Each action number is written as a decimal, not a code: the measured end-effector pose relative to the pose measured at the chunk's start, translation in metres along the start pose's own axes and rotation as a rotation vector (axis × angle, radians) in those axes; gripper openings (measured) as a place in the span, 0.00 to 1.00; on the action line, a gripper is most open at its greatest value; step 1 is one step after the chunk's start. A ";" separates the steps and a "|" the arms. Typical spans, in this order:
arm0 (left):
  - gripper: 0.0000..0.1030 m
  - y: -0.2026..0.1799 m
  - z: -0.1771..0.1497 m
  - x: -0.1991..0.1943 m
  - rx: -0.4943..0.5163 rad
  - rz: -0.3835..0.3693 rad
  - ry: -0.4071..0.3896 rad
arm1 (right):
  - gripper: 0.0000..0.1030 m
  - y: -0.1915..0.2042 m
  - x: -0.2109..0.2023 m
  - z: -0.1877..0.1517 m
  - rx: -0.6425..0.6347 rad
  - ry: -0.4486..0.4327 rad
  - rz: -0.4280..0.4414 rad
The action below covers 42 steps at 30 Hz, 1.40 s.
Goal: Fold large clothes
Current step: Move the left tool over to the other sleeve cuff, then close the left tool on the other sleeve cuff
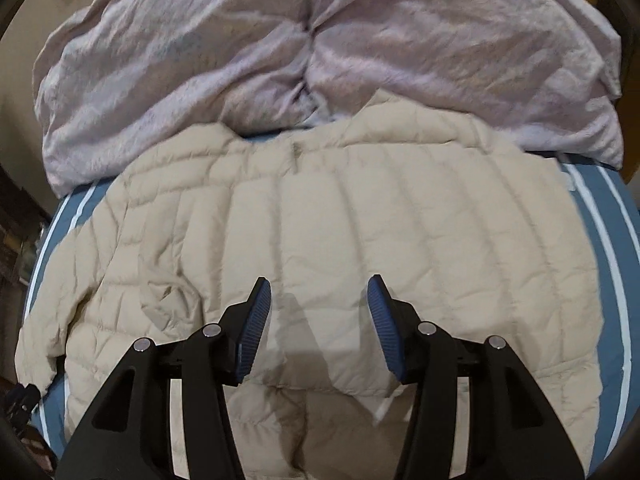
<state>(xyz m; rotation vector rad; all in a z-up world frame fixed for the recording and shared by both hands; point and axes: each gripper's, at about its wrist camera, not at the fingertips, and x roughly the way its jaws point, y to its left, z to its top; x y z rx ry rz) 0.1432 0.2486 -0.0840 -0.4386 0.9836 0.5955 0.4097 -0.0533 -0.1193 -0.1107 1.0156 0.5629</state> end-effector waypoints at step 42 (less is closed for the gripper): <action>0.58 0.220 -0.038 0.012 -0.544 0.151 0.055 | 0.52 -0.003 0.046 -0.013 -0.079 0.109 -0.129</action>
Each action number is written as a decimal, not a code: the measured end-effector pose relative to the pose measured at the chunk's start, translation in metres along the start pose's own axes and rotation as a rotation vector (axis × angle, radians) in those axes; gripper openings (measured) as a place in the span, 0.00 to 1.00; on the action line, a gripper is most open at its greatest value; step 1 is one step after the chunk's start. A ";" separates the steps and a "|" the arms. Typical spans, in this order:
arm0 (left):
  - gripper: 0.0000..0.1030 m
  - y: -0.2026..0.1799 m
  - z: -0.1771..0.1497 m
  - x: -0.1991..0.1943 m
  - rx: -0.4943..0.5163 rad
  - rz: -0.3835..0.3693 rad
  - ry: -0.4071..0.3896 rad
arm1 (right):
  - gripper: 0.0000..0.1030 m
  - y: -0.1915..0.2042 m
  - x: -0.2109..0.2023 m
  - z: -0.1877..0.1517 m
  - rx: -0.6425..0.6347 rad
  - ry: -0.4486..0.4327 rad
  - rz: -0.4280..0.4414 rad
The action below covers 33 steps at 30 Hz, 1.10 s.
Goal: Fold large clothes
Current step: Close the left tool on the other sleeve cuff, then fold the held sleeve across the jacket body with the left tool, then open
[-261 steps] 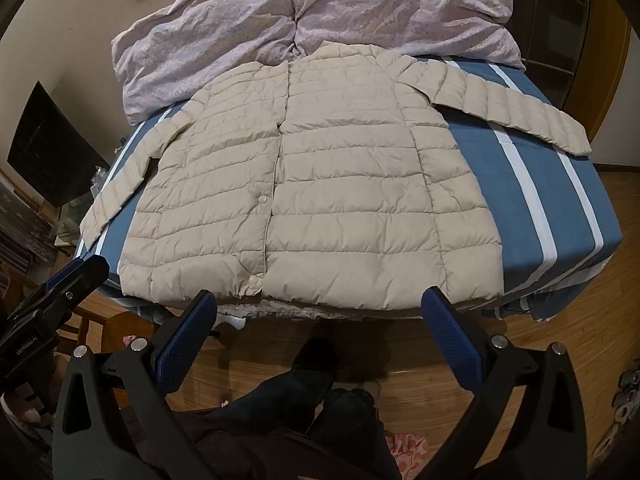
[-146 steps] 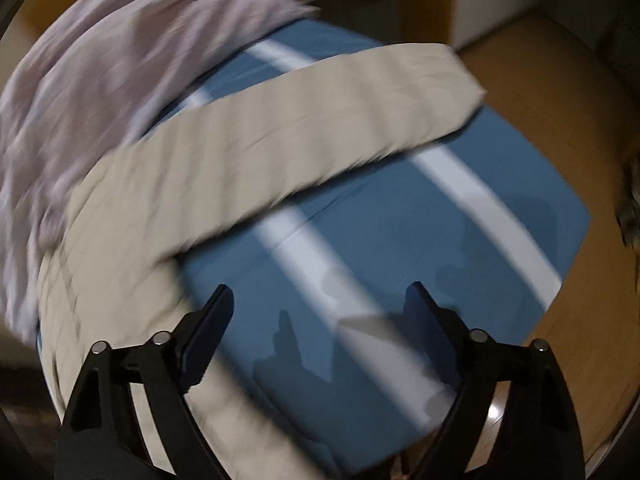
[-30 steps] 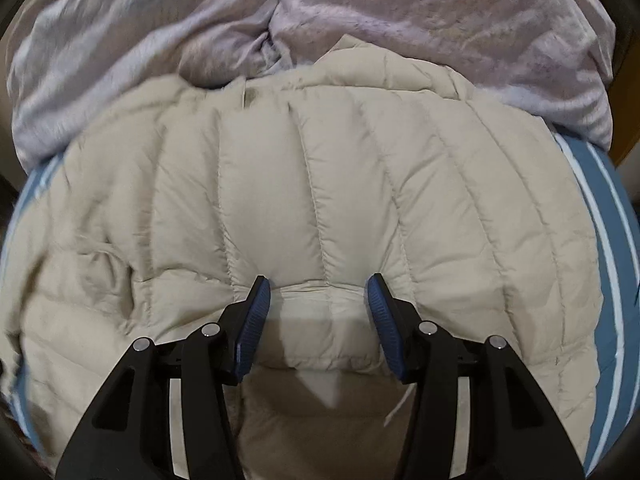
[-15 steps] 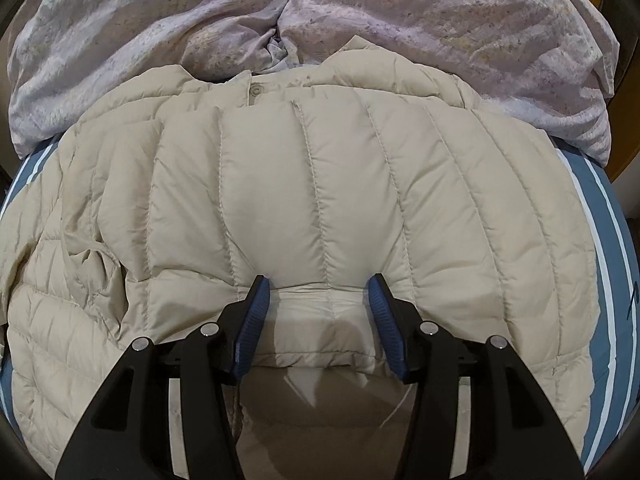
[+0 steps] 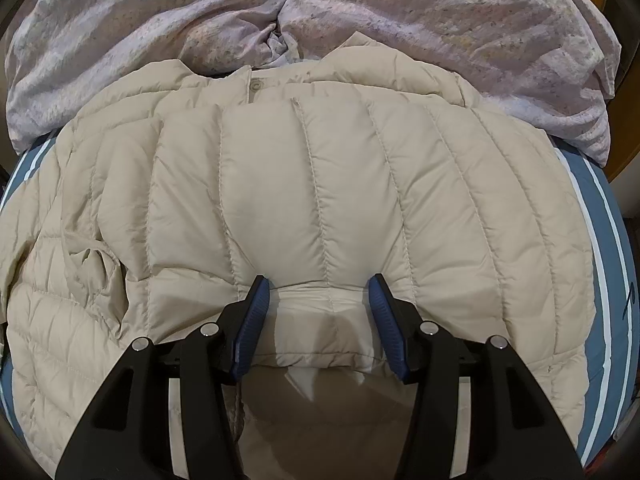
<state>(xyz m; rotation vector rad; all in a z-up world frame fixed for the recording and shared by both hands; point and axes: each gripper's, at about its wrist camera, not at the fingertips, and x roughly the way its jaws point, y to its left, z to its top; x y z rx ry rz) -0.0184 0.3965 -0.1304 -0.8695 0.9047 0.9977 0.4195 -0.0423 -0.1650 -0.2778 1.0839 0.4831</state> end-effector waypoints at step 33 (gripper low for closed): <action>0.02 -0.173 0.011 -0.100 0.318 -0.254 -0.248 | 0.53 -0.003 -0.007 -0.002 -0.001 0.021 0.009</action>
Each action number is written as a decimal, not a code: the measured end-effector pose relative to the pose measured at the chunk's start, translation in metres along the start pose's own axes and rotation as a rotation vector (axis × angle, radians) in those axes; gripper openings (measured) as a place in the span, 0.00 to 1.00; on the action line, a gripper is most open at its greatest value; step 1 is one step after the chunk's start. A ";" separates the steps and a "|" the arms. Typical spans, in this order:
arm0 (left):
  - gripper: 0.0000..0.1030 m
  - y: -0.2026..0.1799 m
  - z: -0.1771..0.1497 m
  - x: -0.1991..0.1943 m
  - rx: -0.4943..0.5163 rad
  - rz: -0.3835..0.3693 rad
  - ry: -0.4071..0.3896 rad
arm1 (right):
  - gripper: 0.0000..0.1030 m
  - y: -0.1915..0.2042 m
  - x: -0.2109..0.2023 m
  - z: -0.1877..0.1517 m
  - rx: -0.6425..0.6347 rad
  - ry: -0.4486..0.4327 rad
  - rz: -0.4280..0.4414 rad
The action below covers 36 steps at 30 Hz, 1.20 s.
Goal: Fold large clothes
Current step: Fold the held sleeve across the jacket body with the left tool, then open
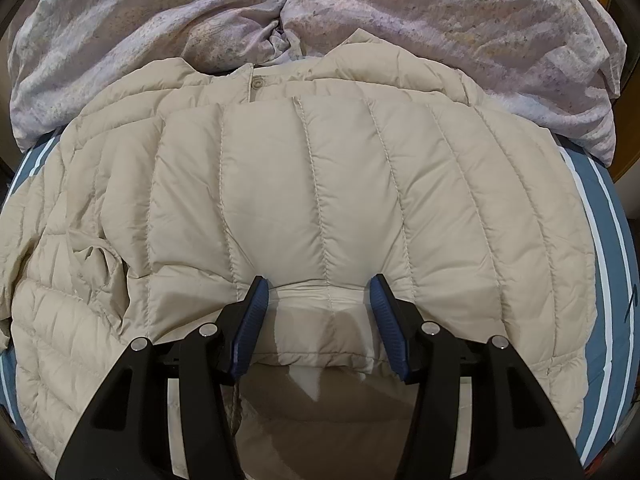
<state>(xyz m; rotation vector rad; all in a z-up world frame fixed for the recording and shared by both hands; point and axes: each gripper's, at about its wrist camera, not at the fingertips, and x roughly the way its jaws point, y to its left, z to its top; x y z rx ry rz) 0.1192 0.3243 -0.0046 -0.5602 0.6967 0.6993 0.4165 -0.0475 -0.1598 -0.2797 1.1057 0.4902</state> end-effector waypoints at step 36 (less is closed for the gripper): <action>0.10 -0.278 -0.097 0.026 0.380 -0.507 0.277 | 0.54 -0.066 -0.040 -0.013 0.131 -0.041 0.123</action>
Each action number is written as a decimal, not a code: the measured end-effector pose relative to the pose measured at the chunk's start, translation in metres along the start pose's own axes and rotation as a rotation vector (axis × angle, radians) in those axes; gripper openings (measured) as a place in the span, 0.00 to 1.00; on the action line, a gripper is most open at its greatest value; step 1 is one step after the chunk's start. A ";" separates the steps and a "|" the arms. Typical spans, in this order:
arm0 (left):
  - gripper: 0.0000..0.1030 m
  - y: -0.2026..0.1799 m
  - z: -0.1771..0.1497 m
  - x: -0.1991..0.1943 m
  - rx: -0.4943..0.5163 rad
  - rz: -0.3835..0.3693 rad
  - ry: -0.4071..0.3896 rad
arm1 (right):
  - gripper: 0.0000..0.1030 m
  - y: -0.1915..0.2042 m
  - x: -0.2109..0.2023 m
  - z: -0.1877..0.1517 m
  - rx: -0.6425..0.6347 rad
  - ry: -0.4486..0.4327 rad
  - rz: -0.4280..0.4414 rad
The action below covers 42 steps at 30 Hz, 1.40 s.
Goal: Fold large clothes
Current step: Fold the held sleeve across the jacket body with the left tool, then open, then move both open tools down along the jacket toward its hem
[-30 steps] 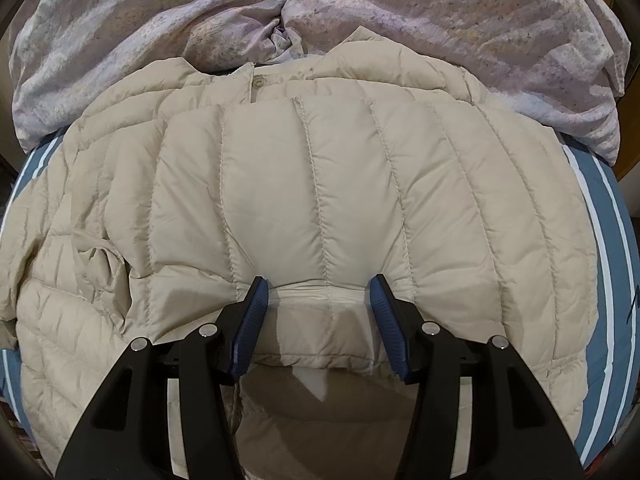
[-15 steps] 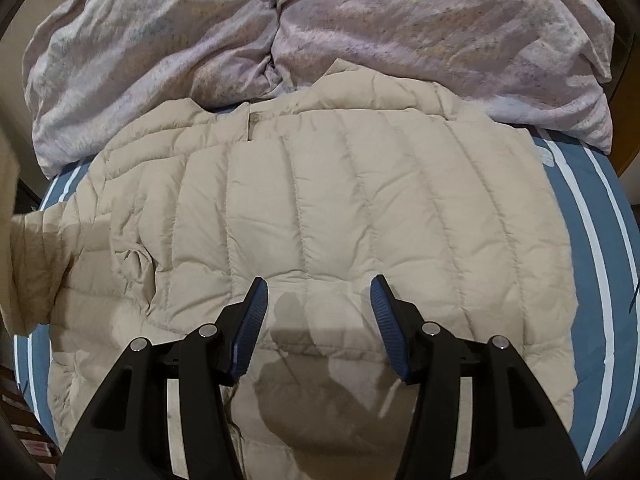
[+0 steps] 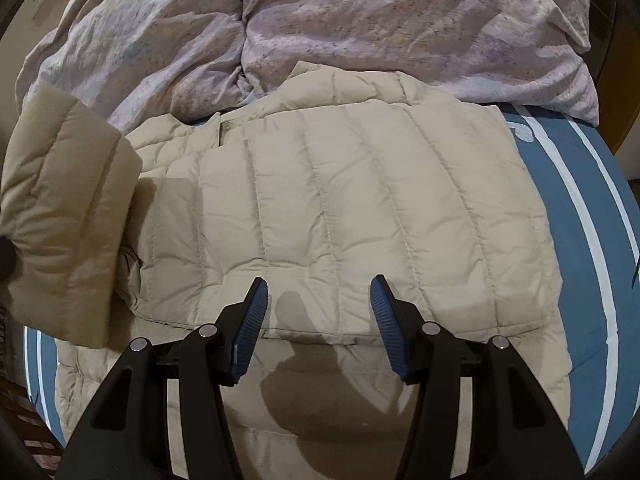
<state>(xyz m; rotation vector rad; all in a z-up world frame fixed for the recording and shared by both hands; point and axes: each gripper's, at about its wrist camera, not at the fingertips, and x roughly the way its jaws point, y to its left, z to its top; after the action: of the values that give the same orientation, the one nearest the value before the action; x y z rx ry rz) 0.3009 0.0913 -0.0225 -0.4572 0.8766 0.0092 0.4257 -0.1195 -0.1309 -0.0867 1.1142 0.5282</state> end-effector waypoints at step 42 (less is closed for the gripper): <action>0.49 0.127 -0.032 0.022 -0.069 0.437 0.084 | 0.02 -0.003 0.015 0.000 0.122 0.064 0.070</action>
<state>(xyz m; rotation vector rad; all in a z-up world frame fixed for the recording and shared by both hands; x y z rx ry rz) 0.2675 0.1897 -0.1048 -0.3243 1.0477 0.4248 0.4320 -0.1164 -0.1441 0.0418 1.2127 0.5215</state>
